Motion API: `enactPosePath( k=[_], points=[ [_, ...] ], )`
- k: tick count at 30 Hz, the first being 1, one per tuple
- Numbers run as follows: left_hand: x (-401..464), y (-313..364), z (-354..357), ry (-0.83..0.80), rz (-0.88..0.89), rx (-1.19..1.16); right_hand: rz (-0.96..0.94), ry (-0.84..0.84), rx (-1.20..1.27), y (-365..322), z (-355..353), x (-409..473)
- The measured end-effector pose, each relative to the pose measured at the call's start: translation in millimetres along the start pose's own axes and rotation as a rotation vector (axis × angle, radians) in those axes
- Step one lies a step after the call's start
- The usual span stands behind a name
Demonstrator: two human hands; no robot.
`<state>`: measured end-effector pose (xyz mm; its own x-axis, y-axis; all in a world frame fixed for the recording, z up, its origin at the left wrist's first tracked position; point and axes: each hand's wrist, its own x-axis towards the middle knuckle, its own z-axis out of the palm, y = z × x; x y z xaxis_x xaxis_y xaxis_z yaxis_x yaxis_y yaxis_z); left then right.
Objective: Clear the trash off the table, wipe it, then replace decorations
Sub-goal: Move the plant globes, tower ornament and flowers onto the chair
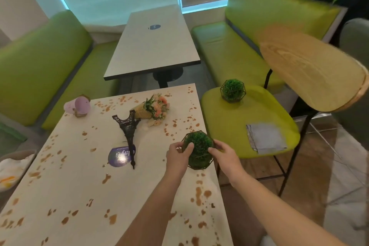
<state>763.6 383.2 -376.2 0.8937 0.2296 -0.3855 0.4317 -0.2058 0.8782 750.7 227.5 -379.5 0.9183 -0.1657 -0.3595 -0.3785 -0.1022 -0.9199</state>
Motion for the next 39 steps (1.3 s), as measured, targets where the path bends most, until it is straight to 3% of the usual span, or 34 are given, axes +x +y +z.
enactPosePath(
  k=[9,19,23,39],
  points=[
    [28,66,118,-0.081,0.08,-0.101,-0.087,0.061,-0.055,-32,-114,75],
    [82,105,245,-0.093,0.133,-0.005,-0.088,0.163,-0.038,-31,-208,163],
    [98,111,275,-0.111,0.132,0.092,-0.06,0.228,-0.085,-20,-220,186],
    [166,106,335,-0.105,0.176,0.102,-0.098,0.212,-0.106,2,-230,269]
  ],
)
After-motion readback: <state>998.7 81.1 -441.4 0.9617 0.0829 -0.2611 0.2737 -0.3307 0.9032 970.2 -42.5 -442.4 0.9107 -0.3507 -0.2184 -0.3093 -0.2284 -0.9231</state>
